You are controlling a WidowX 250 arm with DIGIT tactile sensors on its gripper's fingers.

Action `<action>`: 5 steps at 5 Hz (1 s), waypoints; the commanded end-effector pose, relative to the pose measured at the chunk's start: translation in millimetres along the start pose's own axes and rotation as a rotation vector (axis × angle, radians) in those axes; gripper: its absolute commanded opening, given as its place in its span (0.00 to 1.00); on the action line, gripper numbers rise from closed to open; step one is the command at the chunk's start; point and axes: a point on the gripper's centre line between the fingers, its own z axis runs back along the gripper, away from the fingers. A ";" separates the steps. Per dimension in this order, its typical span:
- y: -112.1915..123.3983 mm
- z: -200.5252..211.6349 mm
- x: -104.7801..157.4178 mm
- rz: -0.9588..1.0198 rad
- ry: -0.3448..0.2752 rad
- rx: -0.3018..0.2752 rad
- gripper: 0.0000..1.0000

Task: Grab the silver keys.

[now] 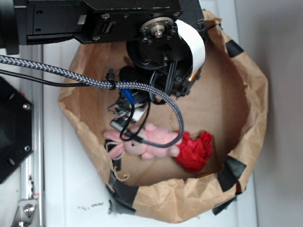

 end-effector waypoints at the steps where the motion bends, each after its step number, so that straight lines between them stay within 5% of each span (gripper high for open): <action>1: 18.0 -8.7 -4.1 -0.013 -0.026 0.030 1.00; 2: 34.3 -26.2 -7.6 -0.016 -0.026 0.011 1.00; 3: 36.2 -39.7 -10.6 -0.026 -0.013 0.040 1.00; 5: 33.1 -34.0 -22.2 -0.062 -0.026 0.002 1.00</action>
